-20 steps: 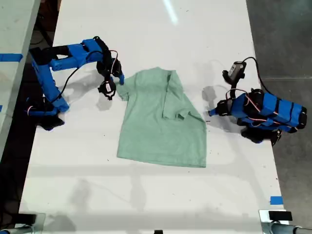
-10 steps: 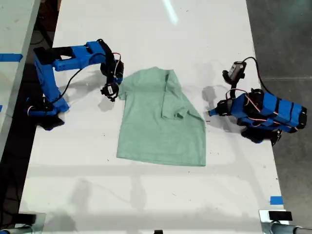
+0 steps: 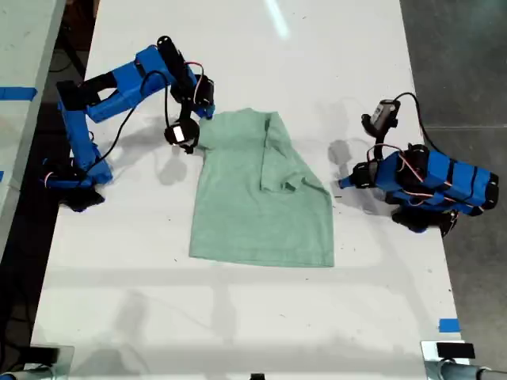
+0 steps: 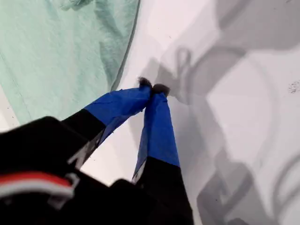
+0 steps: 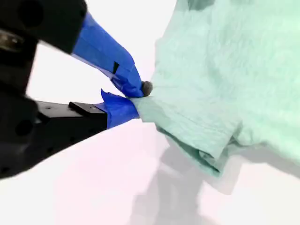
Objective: Fold t shirt
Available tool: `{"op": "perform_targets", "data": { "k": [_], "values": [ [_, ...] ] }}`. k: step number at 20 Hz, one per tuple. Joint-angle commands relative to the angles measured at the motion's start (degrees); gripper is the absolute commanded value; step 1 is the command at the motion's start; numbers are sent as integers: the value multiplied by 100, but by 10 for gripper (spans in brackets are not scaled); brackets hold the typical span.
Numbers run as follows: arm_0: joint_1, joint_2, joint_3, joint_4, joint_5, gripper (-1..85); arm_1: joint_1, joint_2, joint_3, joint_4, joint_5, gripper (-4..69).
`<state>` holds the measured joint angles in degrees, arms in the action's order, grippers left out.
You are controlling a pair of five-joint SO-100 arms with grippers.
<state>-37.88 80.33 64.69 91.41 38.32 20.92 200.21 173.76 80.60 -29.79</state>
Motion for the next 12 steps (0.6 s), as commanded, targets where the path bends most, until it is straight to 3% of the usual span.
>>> {"op": "perform_targets", "data": {
  "k": [1, 8, 12],
  "values": [
    [712, -149, -1002, -26, -299, -2, 79, 53, 185, -18, -70, 8],
    [2065, -132, -1283, -1063, -800, -2, 79, 53, 185, -18, -70, 8],
    [2145, -1134, -1274, -1397, -958, -2, 79, 53, 185, -18, -70, 8]
  ]
}}
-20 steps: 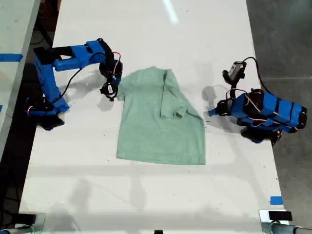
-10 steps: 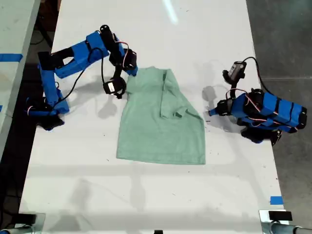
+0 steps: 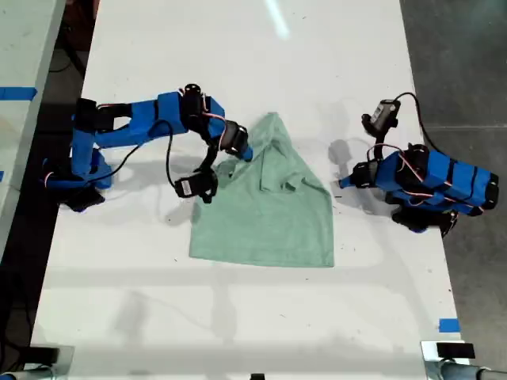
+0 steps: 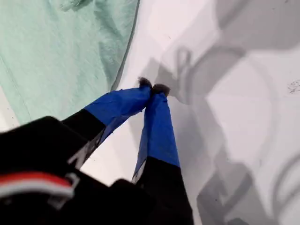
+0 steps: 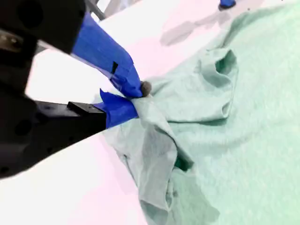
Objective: Fold t shirt
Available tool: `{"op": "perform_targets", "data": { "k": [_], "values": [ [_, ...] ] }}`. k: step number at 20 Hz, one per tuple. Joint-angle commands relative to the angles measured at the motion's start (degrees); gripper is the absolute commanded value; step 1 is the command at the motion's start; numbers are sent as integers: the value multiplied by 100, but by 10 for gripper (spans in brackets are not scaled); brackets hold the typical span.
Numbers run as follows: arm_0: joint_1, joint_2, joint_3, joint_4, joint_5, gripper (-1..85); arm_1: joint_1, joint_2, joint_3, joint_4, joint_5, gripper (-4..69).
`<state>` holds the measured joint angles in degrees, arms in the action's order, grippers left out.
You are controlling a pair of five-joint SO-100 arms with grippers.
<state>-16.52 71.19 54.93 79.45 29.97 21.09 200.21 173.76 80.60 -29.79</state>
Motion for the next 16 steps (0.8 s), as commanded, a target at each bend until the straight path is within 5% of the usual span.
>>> {"op": "perform_targets", "data": {
  "k": [1, 5, 7, 11, 13, 16],
  "values": [
    [-44, -519, -299, -343, -132, -2, 62, 53, 185, -18, -70, 8],
    [-167, -1195, -308, -756, -176, 23, 62, 53, 185, -18, -79, 8],
    [-132, -1204, -308, -888, -211, 136, 62, 53, 185, -18, -88, 8],
    [-141, -976, -308, -879, 18, 209, 62, 53, 185, -18, -88, 8],
    [-264, -580, -308, -580, 105, 192, 62, 53, 185, -18, -88, 8],
    [-536, 800, -299, 141, 53, 40, 62, 53, 185, -18, -88, 8]
  ]
}}
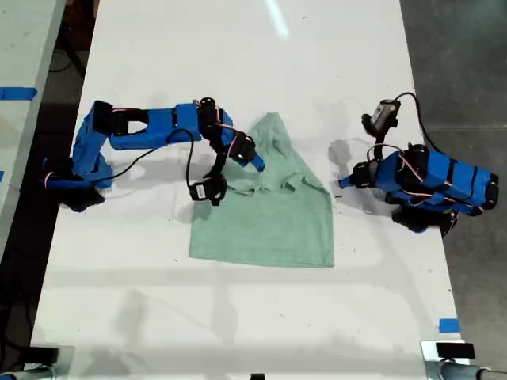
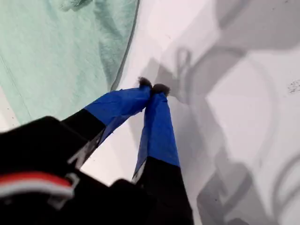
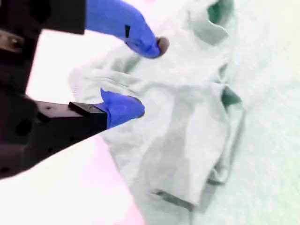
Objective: Fold t shirt
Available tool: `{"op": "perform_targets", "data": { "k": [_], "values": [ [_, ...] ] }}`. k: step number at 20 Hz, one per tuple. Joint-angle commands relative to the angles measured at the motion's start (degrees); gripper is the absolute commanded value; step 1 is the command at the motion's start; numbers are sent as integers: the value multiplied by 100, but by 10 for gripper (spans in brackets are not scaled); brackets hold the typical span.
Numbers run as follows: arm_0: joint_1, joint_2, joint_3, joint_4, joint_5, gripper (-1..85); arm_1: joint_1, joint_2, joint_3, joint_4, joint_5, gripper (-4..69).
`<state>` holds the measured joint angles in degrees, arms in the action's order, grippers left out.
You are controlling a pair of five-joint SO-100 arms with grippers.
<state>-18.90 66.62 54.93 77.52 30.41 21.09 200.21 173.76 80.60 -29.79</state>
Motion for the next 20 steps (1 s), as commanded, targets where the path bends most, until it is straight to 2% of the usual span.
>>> {"op": "perform_targets", "data": {
  "k": [1, 6, 12, 15, 20],
  "values": [
    [-396, 1854, -281, 554, -70, -1, 62, 53, 185, -18, -88, 8],
    [-492, 4667, 123, 1354, -387, -2, 62, 53, 185, -18, -88, 8],
    [-686, 8490, 3560, 1239, -888, -2, 62, 53, 185, -18, -62, 8],
    [-334, 10301, 5467, 694, -1283, -2, 62, 53, 193, -18, -53, 8],
    [932, 13298, 9536, -967, -2312, -2, 62, 53, 193, -18, -26, 8]
  ]
}}
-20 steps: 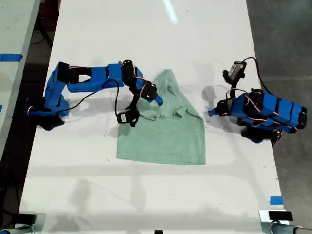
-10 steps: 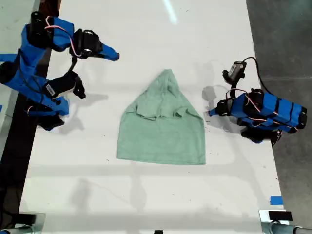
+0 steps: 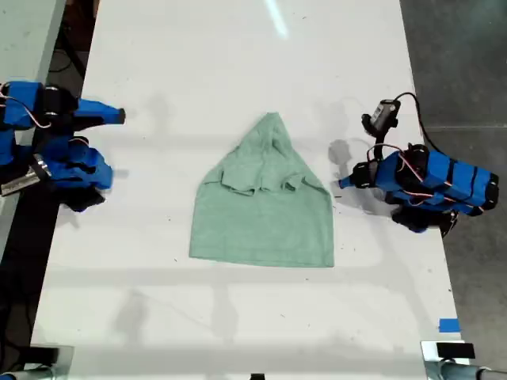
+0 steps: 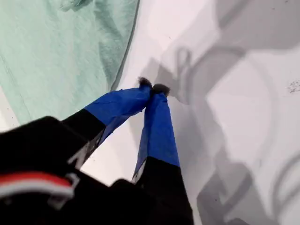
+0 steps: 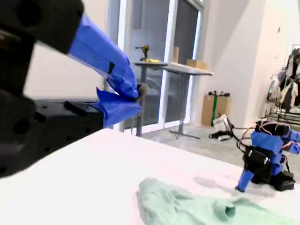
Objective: Fold t shirt
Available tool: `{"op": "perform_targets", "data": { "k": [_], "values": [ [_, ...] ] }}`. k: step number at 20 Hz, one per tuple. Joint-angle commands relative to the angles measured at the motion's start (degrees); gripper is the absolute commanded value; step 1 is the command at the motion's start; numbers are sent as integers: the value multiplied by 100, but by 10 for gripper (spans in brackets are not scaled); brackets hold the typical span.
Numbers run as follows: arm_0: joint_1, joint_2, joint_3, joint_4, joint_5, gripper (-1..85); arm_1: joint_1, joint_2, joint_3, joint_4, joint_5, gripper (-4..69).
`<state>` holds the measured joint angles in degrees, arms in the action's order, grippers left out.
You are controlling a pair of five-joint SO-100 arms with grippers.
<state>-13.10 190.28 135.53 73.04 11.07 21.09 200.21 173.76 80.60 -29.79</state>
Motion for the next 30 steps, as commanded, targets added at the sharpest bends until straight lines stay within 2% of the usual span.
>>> {"op": "perform_targets", "data": {
  "k": [1, 2, 5, 11, 14, 16, 30],
  "values": [
    [457, 1538, 2215, -642, -510, -2, 62, 53, 193, -18, -26, 8],
    [501, 1591, 2654, -686, -589, -2, 62, 53, 202, -18, -18, 8],
    [448, 1591, 3560, -1046, -202, -2, 62, 53, 202, -26, -9, 8],
    [-712, 1626, 4087, -668, 281, -2, 62, 53, 202, -26, 0, 8],
    [-905, 1626, 4500, -1055, 694, -2, 62, 53, 202, -26, 9, 8],
    [-923, 1626, 4465, -1028, 879, -2, 53, 53, 202, -26, 9, 8],
    [-976, 1626, 4518, -1090, 879, -2, 35, 53, 202, -26, 18, 8]
  ]
}}
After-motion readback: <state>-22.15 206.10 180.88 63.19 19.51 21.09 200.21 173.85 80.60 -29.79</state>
